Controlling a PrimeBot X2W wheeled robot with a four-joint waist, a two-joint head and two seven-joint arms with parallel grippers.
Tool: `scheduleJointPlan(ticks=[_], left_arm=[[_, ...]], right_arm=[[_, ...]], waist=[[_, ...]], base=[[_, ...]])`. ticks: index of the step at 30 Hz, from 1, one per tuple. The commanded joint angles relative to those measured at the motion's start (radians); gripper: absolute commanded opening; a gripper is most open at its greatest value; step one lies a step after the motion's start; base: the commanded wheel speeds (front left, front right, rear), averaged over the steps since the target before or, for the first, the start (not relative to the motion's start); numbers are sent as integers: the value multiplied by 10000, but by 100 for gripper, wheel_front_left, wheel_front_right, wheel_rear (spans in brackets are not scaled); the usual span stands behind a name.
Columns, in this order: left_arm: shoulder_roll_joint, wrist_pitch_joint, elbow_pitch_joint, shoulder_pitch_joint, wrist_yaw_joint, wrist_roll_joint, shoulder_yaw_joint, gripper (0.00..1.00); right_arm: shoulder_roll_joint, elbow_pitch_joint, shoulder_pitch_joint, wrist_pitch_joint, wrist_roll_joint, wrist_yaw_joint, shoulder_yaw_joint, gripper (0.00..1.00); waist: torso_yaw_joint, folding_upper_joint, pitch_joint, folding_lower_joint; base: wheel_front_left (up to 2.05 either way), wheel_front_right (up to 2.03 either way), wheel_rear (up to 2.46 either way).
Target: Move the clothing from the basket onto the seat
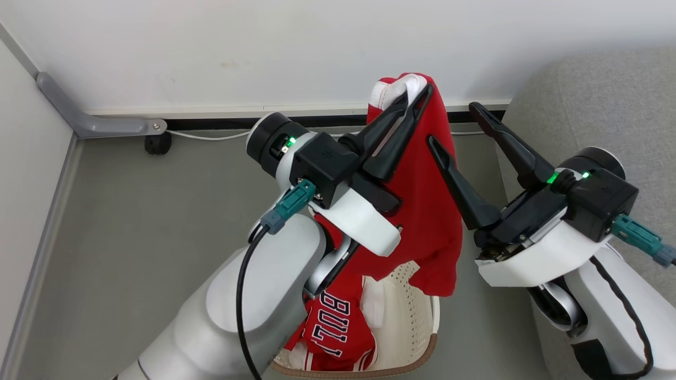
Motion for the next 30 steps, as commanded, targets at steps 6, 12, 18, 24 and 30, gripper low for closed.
scheduleJointPlan(ticks=[6,12,18,24,30], left_arm=[[106,-47,-560,-604,-88,-281,-127,0],[106,-47,-696,-580,-66,-394,-397,0],[106,-47,-738,-537,-17,-455,-504,0],[106,-47,-700,-533,43,-451,-456,0],[106,-47,-543,-467,76,-449,-368,0]], right_arm=[[-138,1087,-454,-57,43,40,874,100],[-152,2936,-712,-57,1043,40,2305,100],[-145,4637,-1050,-49,2372,40,3865,100],[-93,5396,-1544,-53,3373,40,4981,49],[-216,5078,-1658,-55,3476,40,4572,0]], waist=[[275,0,-56,0],[456,0,-50,0],[501,0,34,0],[432,0,168,0],[303,0,290,0]], base=[[0,0,0],[0,0,0],[0,0,0],[0,0,0],[0,0,0]])
